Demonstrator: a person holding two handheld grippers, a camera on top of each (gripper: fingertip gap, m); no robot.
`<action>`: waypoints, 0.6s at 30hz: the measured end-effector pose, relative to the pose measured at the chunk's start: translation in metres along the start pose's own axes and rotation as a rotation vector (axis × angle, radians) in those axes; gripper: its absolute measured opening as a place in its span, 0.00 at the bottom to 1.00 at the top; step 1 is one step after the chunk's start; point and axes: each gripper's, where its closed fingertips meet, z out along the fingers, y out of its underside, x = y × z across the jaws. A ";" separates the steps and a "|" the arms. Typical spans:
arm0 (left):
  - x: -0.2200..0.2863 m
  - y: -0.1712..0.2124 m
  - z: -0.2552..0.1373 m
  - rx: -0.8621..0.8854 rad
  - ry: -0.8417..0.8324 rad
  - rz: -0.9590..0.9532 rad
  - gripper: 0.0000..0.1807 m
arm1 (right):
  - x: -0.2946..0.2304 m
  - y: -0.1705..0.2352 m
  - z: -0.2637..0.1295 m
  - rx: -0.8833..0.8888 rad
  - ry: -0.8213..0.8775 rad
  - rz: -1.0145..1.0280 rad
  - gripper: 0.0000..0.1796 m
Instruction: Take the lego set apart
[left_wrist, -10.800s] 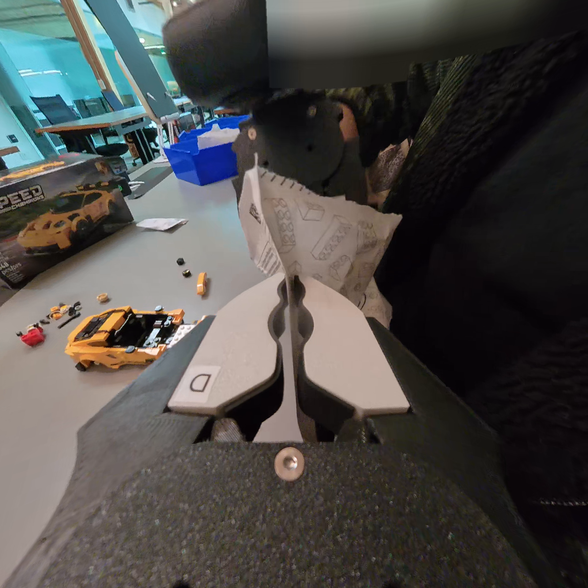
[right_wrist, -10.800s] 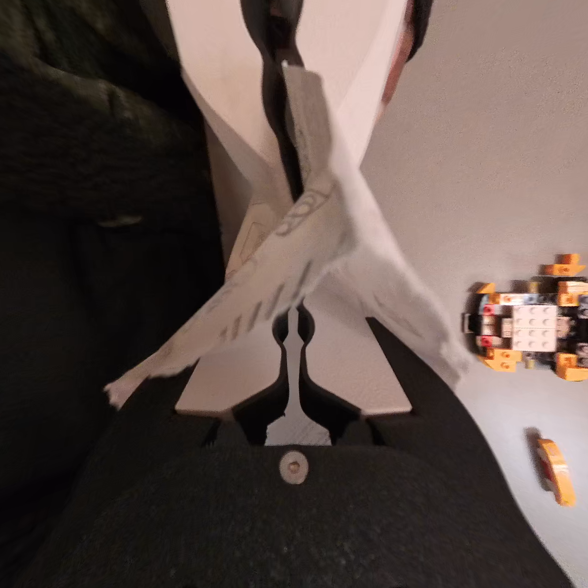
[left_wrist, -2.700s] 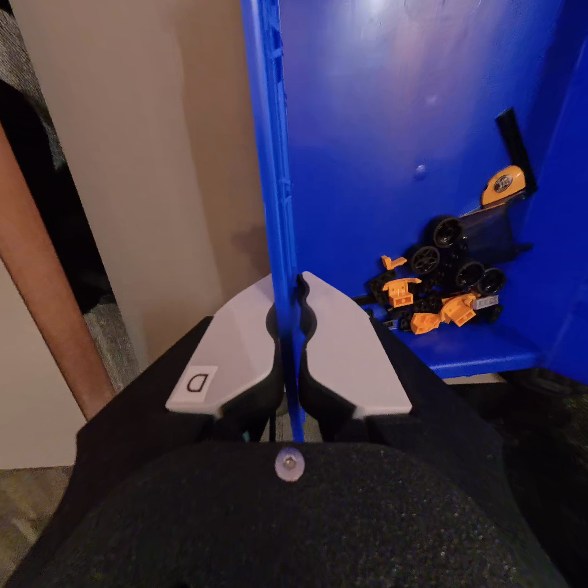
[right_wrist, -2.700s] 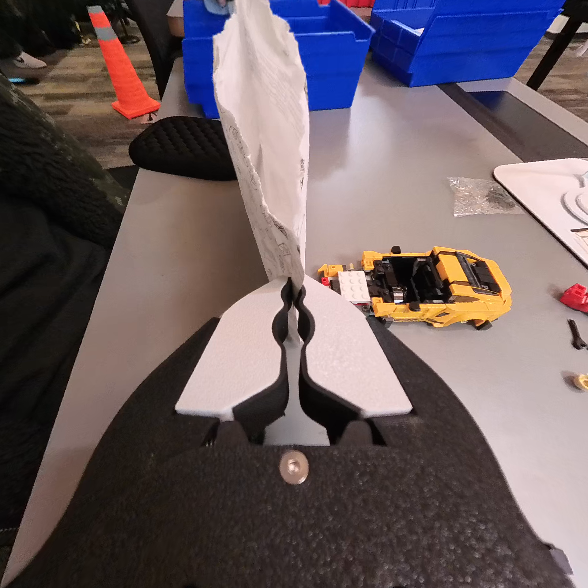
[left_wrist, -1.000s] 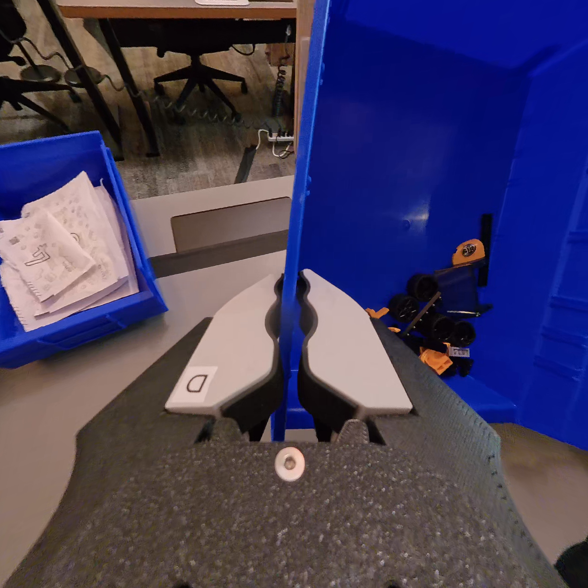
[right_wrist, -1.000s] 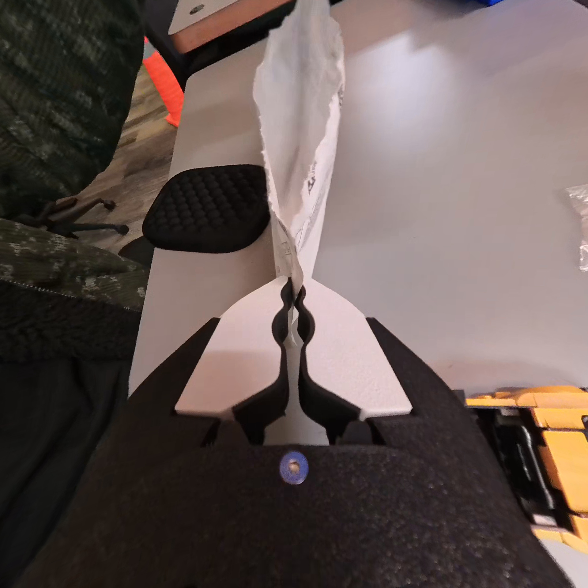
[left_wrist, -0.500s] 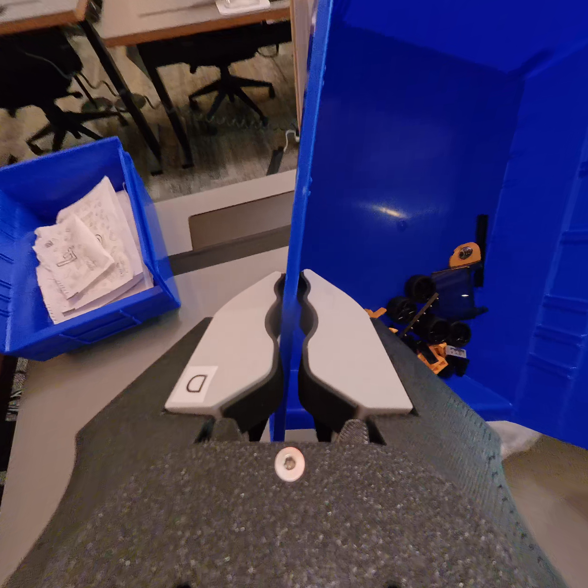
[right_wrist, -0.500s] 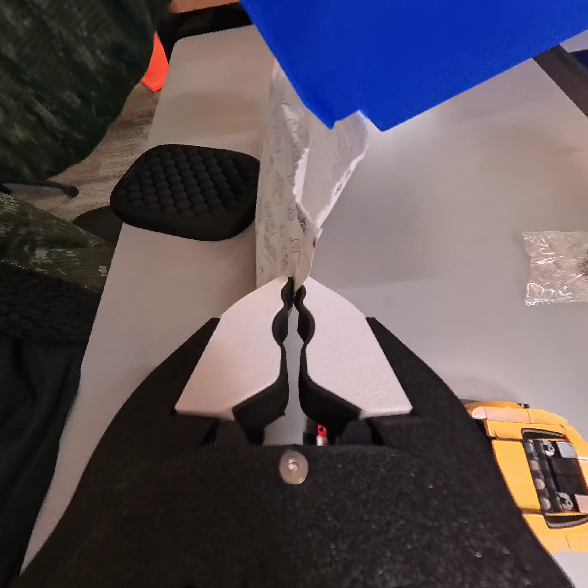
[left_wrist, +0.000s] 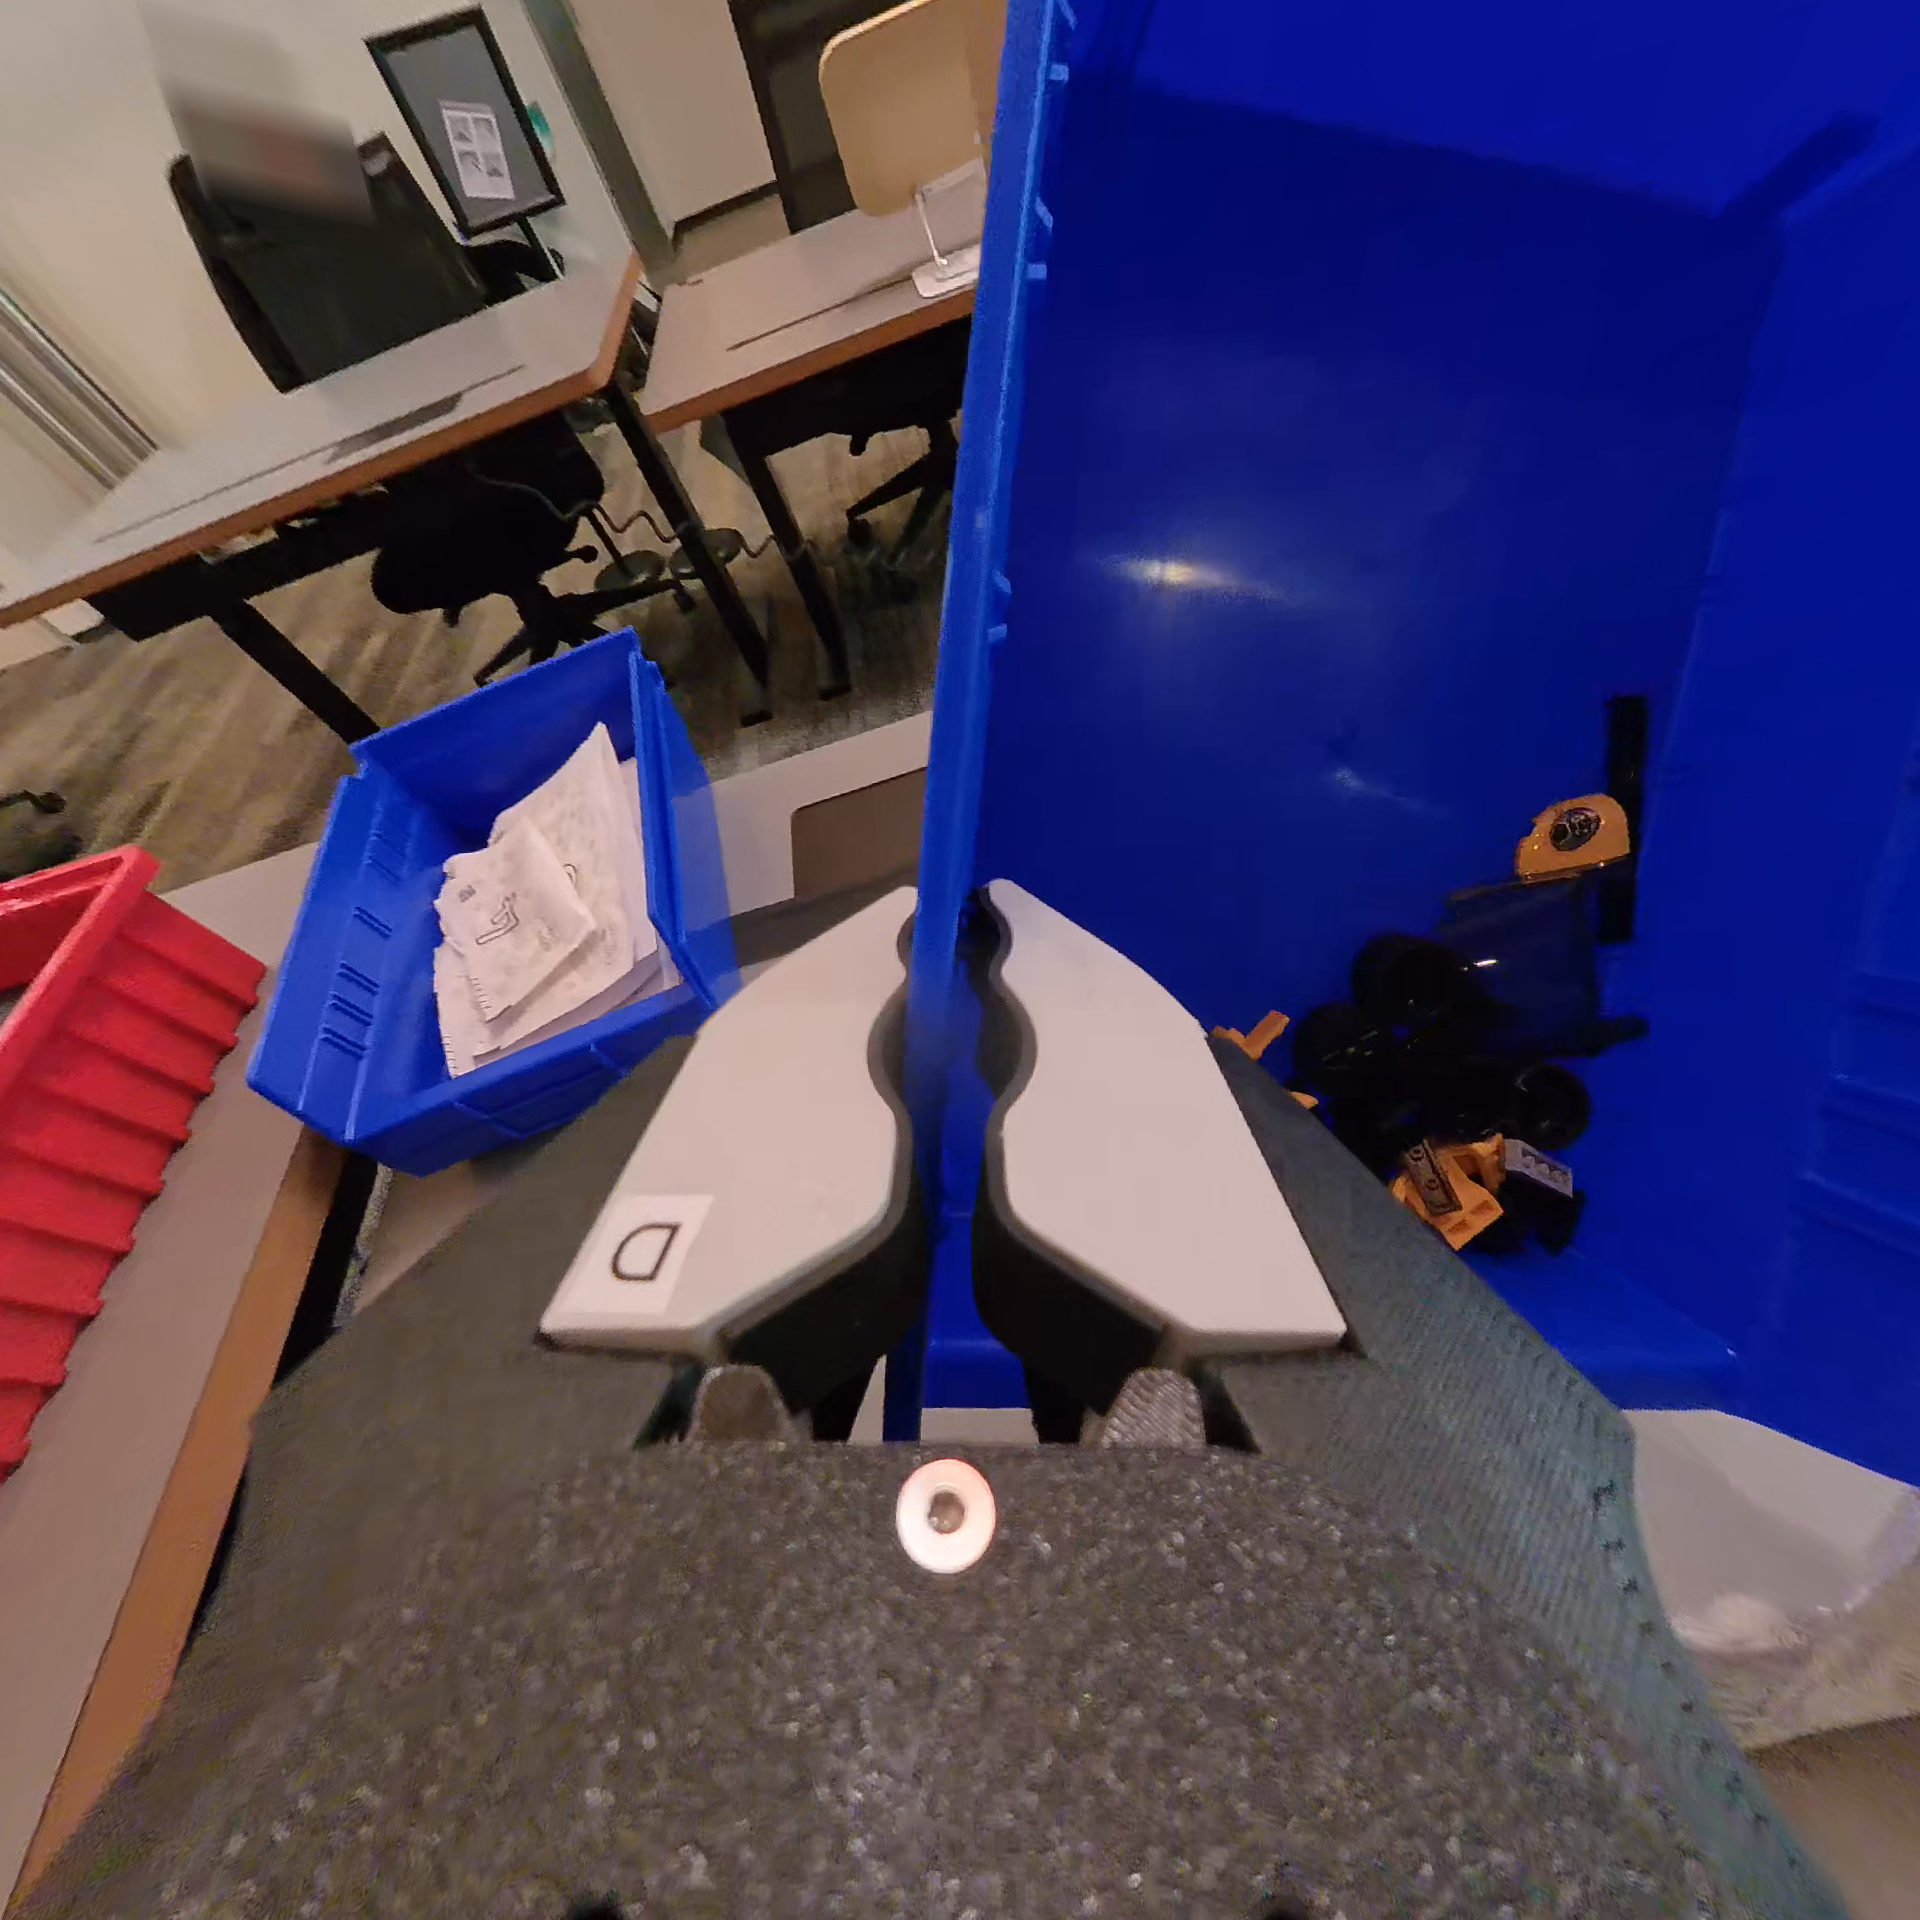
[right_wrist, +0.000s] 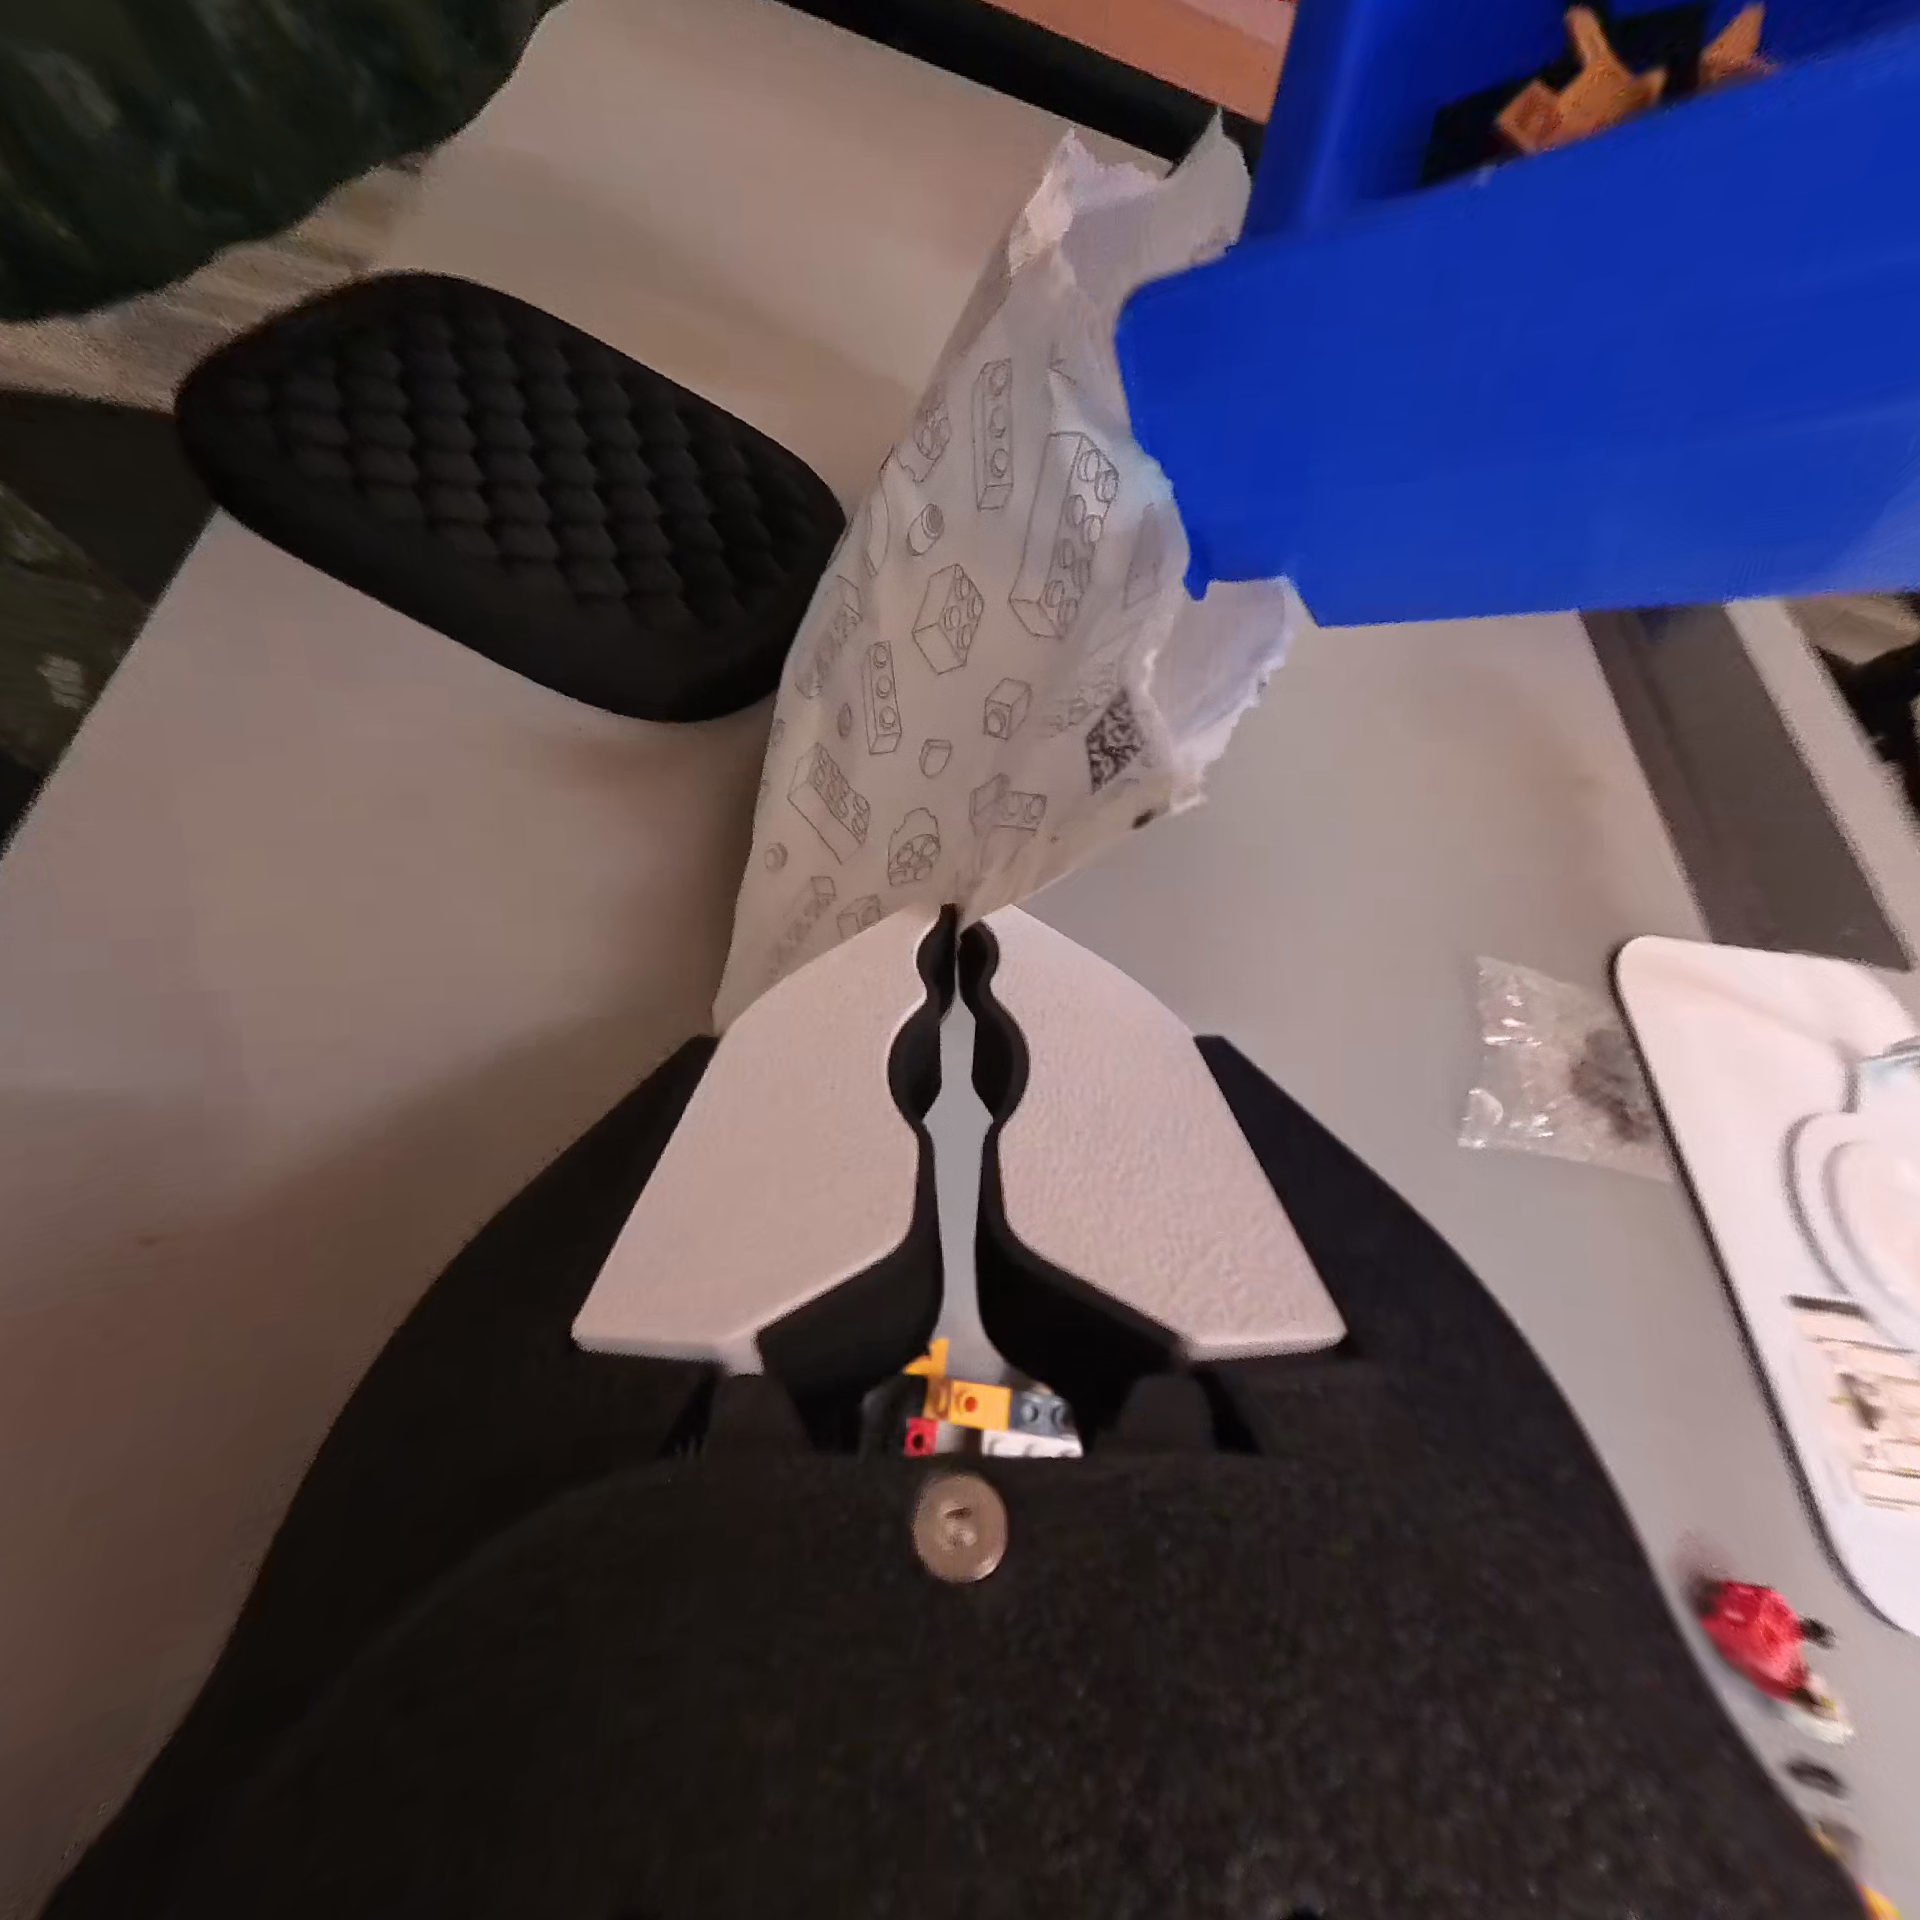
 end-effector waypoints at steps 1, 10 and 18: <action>0.000 0.000 -0.001 0.005 -0.011 0.003 0.03 | 0.001 0.000 0.000 -0.002 0.017 -0.036 0.00; -0.001 -0.005 -0.018 0.071 -0.155 0.090 0.03 | 0.000 -0.001 -0.002 0.040 0.034 -0.089 0.00; 0.009 -0.009 -0.035 0.131 -0.230 0.145 0.04 | -0.003 0.002 -0.001 0.032 0.027 -0.093 0.00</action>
